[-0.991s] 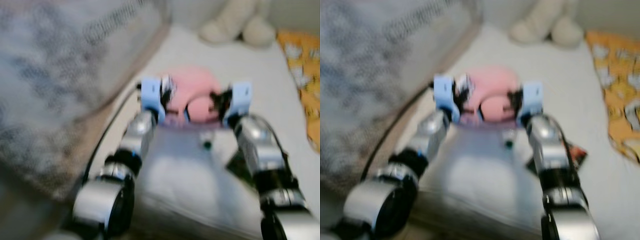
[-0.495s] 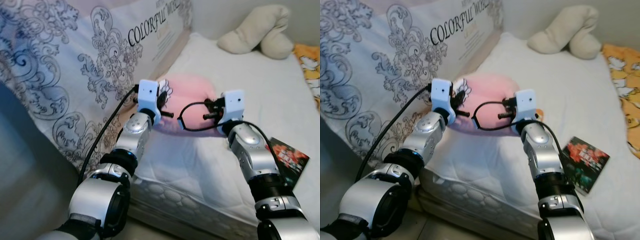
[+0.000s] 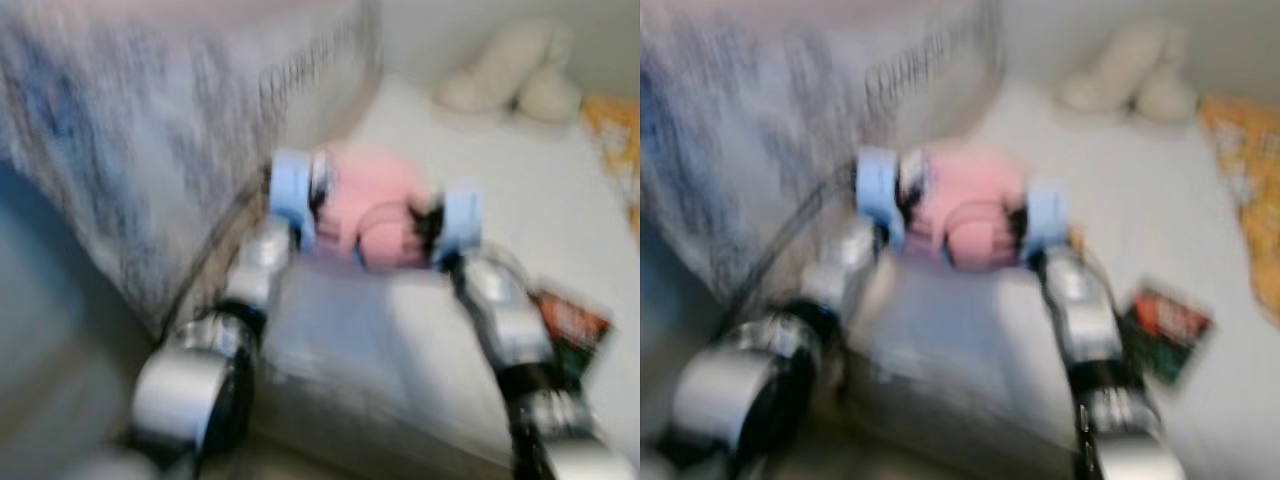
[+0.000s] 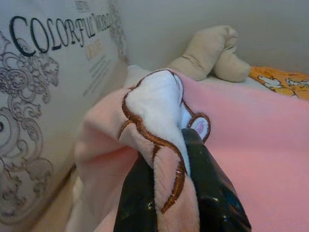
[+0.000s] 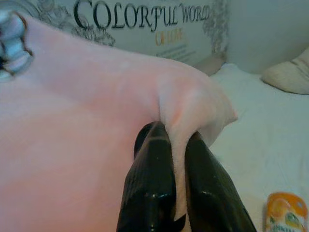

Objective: Clean up the room

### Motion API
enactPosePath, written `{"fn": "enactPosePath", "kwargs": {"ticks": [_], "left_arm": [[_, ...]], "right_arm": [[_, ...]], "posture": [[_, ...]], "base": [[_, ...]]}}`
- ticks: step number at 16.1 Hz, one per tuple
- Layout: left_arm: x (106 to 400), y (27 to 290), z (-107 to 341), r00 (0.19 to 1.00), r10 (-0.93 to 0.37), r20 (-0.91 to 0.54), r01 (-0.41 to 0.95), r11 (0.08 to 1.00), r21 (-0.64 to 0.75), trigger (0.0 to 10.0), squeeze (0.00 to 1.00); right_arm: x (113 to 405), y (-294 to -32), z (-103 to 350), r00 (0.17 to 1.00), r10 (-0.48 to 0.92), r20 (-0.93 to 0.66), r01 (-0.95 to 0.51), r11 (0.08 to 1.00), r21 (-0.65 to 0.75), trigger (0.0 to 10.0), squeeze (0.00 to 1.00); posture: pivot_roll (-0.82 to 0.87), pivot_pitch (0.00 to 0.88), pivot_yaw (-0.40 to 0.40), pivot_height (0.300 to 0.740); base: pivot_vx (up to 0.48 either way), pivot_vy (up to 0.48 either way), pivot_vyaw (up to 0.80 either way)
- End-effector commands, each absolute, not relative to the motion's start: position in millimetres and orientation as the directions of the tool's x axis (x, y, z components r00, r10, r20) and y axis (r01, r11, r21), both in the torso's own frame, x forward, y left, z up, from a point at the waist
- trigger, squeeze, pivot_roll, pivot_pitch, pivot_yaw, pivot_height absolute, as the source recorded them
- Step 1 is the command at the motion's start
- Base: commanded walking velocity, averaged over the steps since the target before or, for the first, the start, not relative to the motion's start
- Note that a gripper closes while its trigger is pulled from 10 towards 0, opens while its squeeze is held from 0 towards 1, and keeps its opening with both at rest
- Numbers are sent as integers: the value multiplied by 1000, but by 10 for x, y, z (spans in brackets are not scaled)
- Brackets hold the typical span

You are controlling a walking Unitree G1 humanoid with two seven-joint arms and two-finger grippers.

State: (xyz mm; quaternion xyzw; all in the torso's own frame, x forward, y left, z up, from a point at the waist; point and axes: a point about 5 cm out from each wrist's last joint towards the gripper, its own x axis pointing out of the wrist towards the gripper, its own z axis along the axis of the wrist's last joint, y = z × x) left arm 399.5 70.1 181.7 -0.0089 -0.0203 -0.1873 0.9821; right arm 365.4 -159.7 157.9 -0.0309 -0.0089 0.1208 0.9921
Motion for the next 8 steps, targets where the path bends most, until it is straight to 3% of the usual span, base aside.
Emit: {"fn": "enactPosePath", "kwargs": {"ticks": [1,5,8], "left_arm": [[4071,967,1988,954,-279,109,282,959,-12,10000,0],[4088,973,2001,956,-279,92,279,960,11,10000,0],[4130,890,2106,955,-289,67,282,955,94,10000,0]], "right_arm": [[3643,-1699,1591,980,196,18,-194,979,-66,10000,0],[3657,-1779,1604,983,183,13,-181,979,-95,10000,0],[3833,-1902,1649,992,129,7,-127,983,-132,10000,0]], "posture": [[102,0,-13,740],[78,0,-18,740],[51,47,-32,740]], "base": [[386,285,0],[319,358,0],[0,0,0]]}}
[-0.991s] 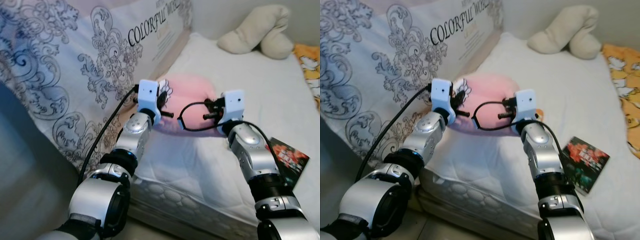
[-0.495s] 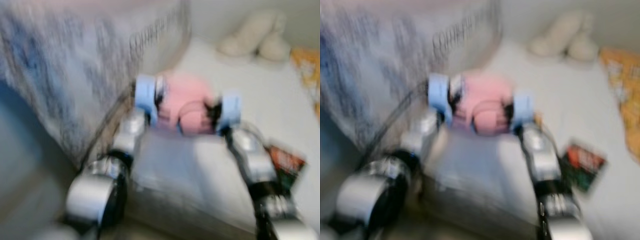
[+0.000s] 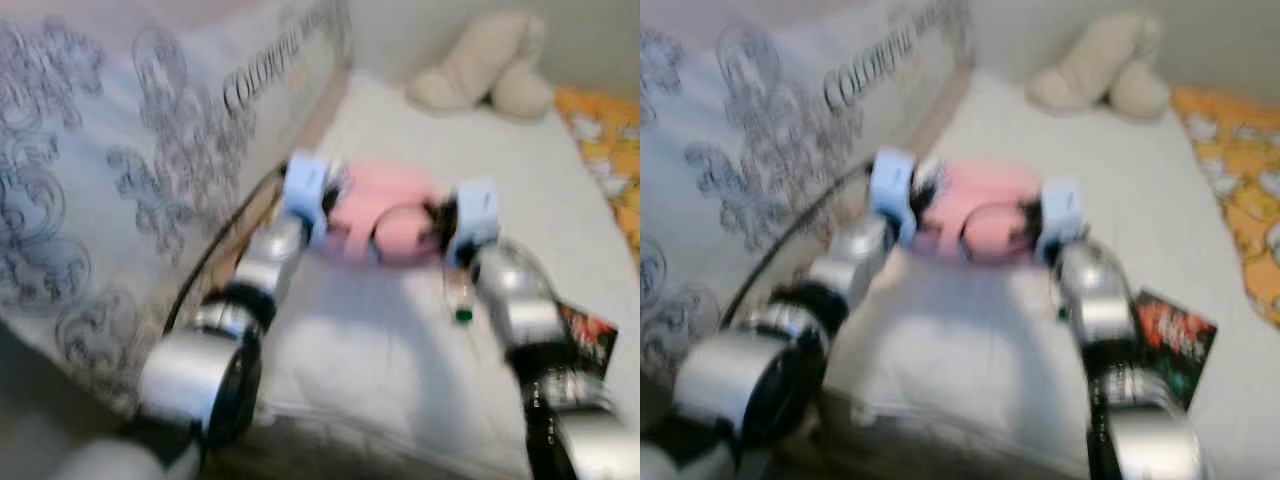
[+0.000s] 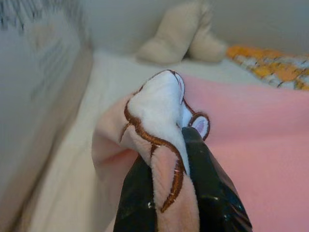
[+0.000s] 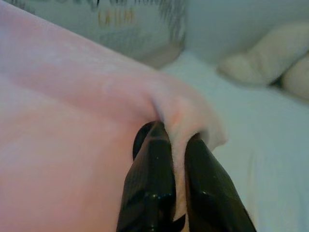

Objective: Clean up the room

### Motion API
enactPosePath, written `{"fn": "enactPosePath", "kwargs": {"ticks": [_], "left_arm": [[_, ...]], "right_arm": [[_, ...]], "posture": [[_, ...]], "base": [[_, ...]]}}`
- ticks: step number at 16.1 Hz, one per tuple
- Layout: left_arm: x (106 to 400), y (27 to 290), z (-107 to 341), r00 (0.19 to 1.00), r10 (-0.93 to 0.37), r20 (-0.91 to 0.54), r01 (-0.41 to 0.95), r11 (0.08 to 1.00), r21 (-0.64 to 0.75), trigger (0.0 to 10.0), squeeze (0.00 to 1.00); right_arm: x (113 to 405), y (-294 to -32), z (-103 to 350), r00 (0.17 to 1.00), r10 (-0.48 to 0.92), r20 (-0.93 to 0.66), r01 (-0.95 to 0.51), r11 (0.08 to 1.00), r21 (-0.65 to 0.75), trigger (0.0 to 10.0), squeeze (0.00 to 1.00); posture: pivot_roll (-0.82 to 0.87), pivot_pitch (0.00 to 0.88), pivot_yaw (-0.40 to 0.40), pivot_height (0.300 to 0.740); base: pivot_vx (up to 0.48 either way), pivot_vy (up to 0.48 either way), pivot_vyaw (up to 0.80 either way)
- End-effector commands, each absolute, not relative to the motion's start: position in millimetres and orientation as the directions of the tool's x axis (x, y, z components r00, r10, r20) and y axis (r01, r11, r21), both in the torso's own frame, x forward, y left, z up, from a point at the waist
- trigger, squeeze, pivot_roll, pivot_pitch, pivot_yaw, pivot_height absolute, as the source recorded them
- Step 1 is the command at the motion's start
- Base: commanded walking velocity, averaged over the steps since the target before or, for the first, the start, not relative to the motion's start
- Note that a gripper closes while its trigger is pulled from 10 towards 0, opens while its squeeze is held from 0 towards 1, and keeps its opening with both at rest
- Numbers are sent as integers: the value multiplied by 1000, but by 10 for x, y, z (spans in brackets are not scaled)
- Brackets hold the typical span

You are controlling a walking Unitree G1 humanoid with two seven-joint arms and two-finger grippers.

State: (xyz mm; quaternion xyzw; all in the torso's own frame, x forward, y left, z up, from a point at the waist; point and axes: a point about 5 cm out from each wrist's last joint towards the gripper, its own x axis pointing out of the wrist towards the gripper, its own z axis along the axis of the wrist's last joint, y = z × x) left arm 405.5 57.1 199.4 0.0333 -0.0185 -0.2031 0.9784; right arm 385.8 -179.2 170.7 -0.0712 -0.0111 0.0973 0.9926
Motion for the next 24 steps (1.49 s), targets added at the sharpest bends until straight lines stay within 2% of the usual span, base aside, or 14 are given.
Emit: {"fn": "enactPosePath", "kwargs": {"ticks": [1,3,4,5,7,9,10,11,13,14,15,18,20,24], "left_arm": [[4139,898,2106,965,-257,56,248,959,134,10000,0],[4140,979,2044,978,-203,36,194,966,172,10000,0],[4122,1203,1903,995,-100,10,96,978,184,10000,0],[4088,1308,1773,999,-38,-17,40,986,163,10000,0],[4040,1301,1615,998,-11,-62,19,992,126,10000,0],[3835,1054,1125,973,-5,-233,-4,999,-37,10000,0],[3758,894,1009,962,-28,-271,12,998,-64,10000,0],[3733,759,1006,962,-60,-267,45,997,-60,10000,0],[3801,723,1163,976,-76,-202,78,997,4,10000,0],[3858,785,1270,984,-70,-162,79,996,50,10000,686],[3911,864,1373,991,-68,-119,80,992,101,10000,1000],[3964,1028,1517,991,-129,-33,133,937,322,10000,1000],[3944,1083,1466,985,-164,-45,169,906,389,10000,1000],[3843,1084,1238,970,-213,-116,242,895,374,10000,1000]], "right_arm": [[3860,-1888,1560,990,138,-41,-142,984,-111,10000,0],[3858,-1789,1422,982,165,-96,-172,983,-68,10000,0],[3837,-1516,1249,954,244,-174,-250,968,-15,10000,0],[3813,-1378,1159,930,292,-223,-308,951,-37,10000,0],[3795,-1339,1099,911,316,-263,-352,930,-103,10000,0],[3725,-1398,933,867,324,-378,-419,885,-202,10000,0],[3713,-1442,907,860,313,-403,-427,874,-233,10000,0],[3728,-1471,933,862,307,-403,-427,869,-251,10000,0],[3763,-1462,995,871,307,-384,-416,876,-244,10000,0],[3778,-1455,1018,883,298,-363,-384,903,-194,10000,1000],[3781,-1442,1013,891,281,-356,-350,925,-146,10000,1000],[3690,-1374,850,893,278,-354,-279,959,49,10000,1000],[3599,-1316,710,882,293,-368,-266,956,123,10000,1000],[3554,-1324,683,901,291,-322,-254,955,153,10000,1000]], "posture": [[44,84,-45,740],[40,109,-51,740],[53,139,-66,740],[68,156,-79,740],[80,170,-87,740],[98,205,-116,740],[87,209,-122,740],[81,209,-123,740],[66,199,-123,740],[64,189,-123,740],[60,185,-121,740],[62,147,-92,740],[62,118,-72,740],[76,81,-59,740]], "base": [[0,0,0],[0,0,0],[0,0,0],[0,0,0],[0,0,0],[0,0,0],[0,0,0],[0,0,0],[0,0,0],[0,0,0],[0,0,0],[0,0,0],[0,0,0],[0,0,0]]}}
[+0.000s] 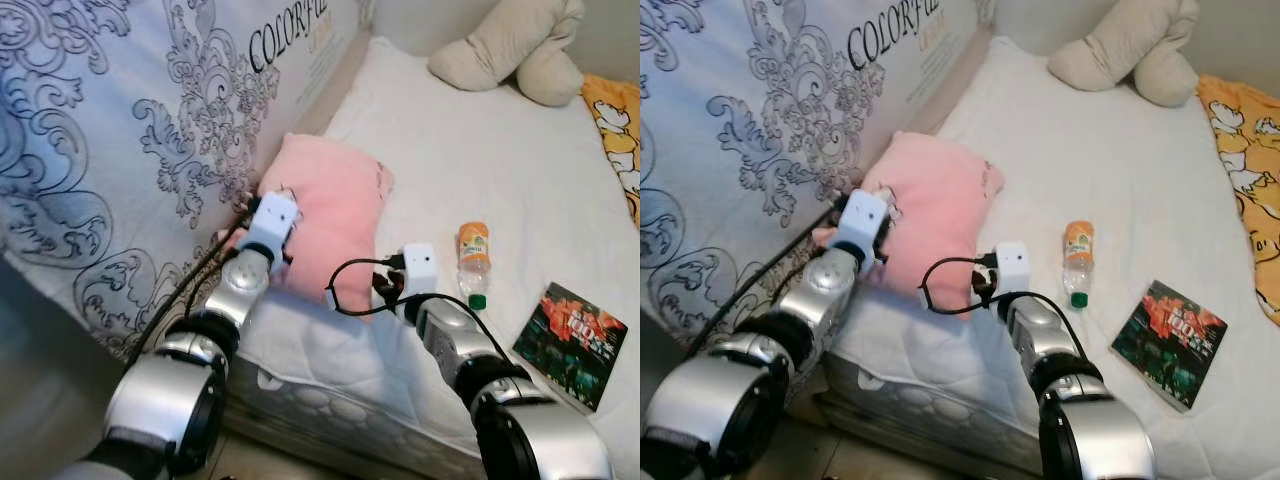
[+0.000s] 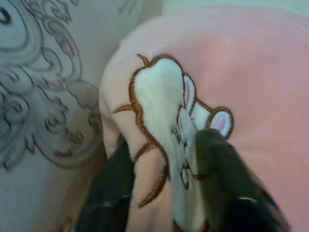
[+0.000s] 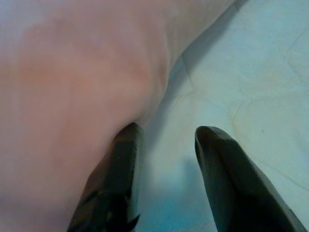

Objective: Clean up the room

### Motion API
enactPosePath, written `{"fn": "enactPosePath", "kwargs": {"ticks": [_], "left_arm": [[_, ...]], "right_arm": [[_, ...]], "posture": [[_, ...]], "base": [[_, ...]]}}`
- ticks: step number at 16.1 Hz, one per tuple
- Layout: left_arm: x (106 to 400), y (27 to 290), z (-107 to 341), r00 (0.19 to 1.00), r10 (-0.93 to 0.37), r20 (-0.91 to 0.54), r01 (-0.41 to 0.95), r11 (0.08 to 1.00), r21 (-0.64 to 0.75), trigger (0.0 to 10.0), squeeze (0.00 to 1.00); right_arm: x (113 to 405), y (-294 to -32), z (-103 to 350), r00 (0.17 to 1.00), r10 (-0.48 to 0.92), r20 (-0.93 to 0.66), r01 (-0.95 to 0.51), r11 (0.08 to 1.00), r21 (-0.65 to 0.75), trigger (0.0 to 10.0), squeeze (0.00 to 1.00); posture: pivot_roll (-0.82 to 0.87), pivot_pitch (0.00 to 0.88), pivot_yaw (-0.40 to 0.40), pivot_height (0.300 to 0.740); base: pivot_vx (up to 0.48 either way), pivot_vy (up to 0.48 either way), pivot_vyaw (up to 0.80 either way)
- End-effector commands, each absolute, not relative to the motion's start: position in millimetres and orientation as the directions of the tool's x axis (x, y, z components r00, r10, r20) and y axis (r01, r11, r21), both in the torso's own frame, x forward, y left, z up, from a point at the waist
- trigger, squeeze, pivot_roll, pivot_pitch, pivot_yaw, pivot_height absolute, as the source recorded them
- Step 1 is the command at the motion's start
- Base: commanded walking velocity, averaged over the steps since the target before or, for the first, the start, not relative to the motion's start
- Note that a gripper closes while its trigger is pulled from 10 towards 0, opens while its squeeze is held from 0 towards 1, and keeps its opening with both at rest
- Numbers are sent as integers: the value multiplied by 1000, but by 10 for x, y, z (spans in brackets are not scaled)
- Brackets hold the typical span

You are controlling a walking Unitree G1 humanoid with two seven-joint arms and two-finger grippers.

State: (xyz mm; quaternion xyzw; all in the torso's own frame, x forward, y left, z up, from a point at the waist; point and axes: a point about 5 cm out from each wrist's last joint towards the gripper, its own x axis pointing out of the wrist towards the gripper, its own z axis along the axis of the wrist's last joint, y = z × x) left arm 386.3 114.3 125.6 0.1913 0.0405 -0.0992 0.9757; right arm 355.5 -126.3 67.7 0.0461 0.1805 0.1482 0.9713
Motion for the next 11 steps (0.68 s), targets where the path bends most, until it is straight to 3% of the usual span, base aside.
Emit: {"fn": "enactPosePath", "kwargs": {"ticks": [1,3,5,7,8,10,11], "left_arm": [[3831,1089,1208,969,-213,-126,245,897,368,10000,1000],[3766,1163,1061,966,-193,-170,238,921,307,10000,1000],[3721,1203,1001,966,-198,-164,245,902,354,10000,1000],[3737,1324,1238,961,-274,23,189,717,671,10000,1000],[3751,1397,1321,957,-285,55,168,700,694,10000,1000],[3763,1522,1446,950,-298,91,179,760,624,10000,1000],[3714,1464,1448,931,-349,105,241,806,540,10000,1000]], "right_arm": [[3550,-1332,685,902,292,-317,-257,955,148,10000,1000],[3511,-1383,767,929,292,-229,-282,957,75,10000,1000],[3411,-1446,889,952,272,-137,-270,962,36,10000,1000],[3123,-1489,980,971,234,-45,-236,972,-23,10000,1000],[3017,-1526,965,979,199,-38,-200,979,-28,10000,1000],[2807,-1608,895,989,142,-41,-143,989,-39,10000,1000],[2676,-1740,931,996,83,15,-82,995,-62,10000,1000]], "posture": [[76,80,-61,740],[73,59,-65,740],[67,42,-67,740],[66,13,-71,740],[74,3,-75,740],[87,0,-70,740],[99,0,-58,740]], "base": [[0,0,0],[0,0,0],[0,0,0],[0,0,0],[0,0,0],[0,0,0],[0,0,0]]}}
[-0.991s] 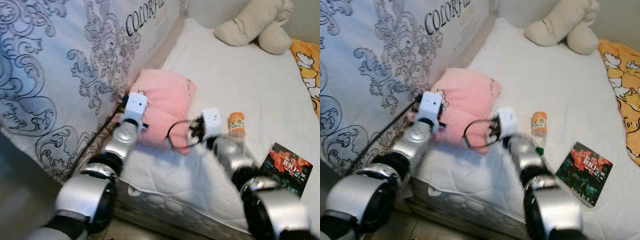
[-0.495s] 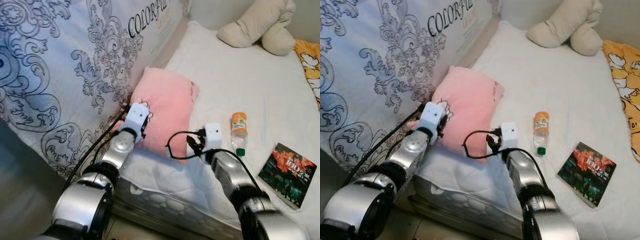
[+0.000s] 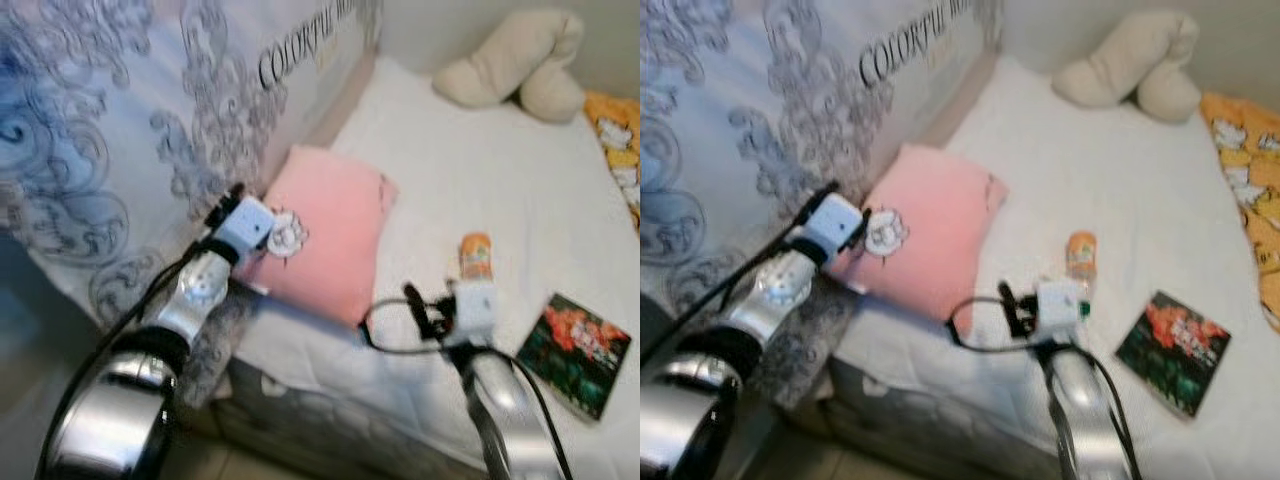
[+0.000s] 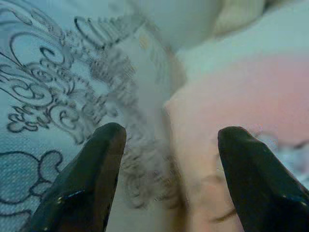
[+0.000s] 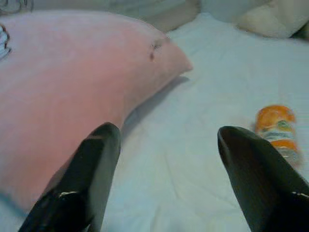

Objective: Clean up the room

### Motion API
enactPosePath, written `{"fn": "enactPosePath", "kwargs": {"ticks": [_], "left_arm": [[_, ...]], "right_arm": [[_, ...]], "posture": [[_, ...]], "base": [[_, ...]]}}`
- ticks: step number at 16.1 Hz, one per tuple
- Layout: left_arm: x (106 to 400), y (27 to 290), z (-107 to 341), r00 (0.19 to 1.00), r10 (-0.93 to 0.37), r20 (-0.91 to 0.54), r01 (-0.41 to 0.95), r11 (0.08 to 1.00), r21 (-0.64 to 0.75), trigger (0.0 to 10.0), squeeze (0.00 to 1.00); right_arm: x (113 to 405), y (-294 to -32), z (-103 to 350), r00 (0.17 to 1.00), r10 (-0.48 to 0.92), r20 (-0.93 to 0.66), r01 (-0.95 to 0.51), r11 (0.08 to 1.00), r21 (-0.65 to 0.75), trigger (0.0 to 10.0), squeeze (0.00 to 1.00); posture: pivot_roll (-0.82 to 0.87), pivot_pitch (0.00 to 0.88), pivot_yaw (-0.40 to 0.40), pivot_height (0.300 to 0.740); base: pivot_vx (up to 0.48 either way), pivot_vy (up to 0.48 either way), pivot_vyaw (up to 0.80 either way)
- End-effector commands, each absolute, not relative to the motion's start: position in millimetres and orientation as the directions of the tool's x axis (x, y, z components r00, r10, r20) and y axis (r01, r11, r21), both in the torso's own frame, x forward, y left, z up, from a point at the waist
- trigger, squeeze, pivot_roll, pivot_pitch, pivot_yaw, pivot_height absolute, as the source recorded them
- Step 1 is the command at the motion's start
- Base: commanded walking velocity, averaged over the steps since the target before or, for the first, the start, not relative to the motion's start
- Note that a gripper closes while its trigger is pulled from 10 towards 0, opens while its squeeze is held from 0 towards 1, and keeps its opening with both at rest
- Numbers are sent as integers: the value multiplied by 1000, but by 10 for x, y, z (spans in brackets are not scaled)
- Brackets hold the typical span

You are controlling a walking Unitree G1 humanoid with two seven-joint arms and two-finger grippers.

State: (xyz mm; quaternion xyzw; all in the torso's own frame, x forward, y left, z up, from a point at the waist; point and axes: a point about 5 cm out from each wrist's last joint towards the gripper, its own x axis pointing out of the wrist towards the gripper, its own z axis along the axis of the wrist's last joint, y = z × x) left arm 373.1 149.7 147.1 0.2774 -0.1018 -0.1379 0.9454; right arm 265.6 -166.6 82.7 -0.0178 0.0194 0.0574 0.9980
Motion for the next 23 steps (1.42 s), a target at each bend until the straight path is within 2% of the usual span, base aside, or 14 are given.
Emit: {"fn": "enactPosePath", "kwargs": {"ticks": [1,2,3,4,5,7,10,13,17,19,21,22,23], "left_arm": [[3652,1366,1378,923,-373,92,303,855,422,10000,1000],[3585,1258,1326,921,-379,95,338,894,294,10000,0],[3489,1110,1317,918,-371,140,349,924,156,10000,0],[3467,1073,1303,929,-339,148,326,940,100,10000,0],[3467,1070,1229,958,-255,134,256,967,6,10000,0],[3447,1050,1140,962,-251,103,256,966,-39,10000,0],[3384,992,1172,924,-368,100,364,930,61,10000,0],[3492,907,1262,902,-420,98,411,906,101,10000,0],[3461,762,1270,854,-513,90,506,858,93,10000,0],[3492,803,1213,883,-466,60,459,883,102,10000,0],[3564,897,1092,933,-357,-41,360,927,102,10000,0],[3572,926,1085,939,-340,-46,343,934,105,10000,0],[3626,1044,1052,966,-242,-94,254,955,151,10000,0]], "right_arm": [[2576,-1820,979,998,50,36,-46,995,-89,10000,1000],[2528,-1887,967,1000,4,29,-1,995,-97,10000,1000],[2459,-1999,939,997,-76,14,77,991,-111,10000,667],[2432,-2039,916,994,-109,-1,108,988,-113,10000,0],[2422,-2083,876,986,-165,-23,162,981,-107,10000,0],[2495,-1994,873,989,-147,-22,144,985,-98,10000,0],[2637,-1851,931,993,-117,3,117,990,-82,10000,0],[2635,-1772,891,995,-95,-14,94,993,-71,10000,0],[2638,-1710,899,999,-49,-2,48,995,-85,10000,0],[2631,-1712,943,1000,-22,18,24,993,-112,10000,0],[2588,-1757,879,999,-33,-7,32,992,-118,10000,0],[2576,-1754,871,999,-35,-11,34,992,-120,10000,0],[2543,-1740,847,999,-25,-25,22,992,-126,10000,0]], "posture": [[97,0,-54,740],[97,0,-49,740],[102,0,-48,740],[103,0,-49,740],[92,0,-44,740],[92,0,-43,740],[98,0,-26,740],[100,0,-30,740],[101,0,-35,740],[96,0,-37,740],[94,0,-39,740],[94,0,-39,740],[88,0,-38,740]], "base": [[0,0,0],[0,0,0],[0,0,0],[0,0,0],[0,-480,0],[0,-469,0],[0,-459,0],[0,-458,0],[0,-458,0],[0,-456,-694],[0,0,-691],[0,0,-688],[0,0,-694]]}}
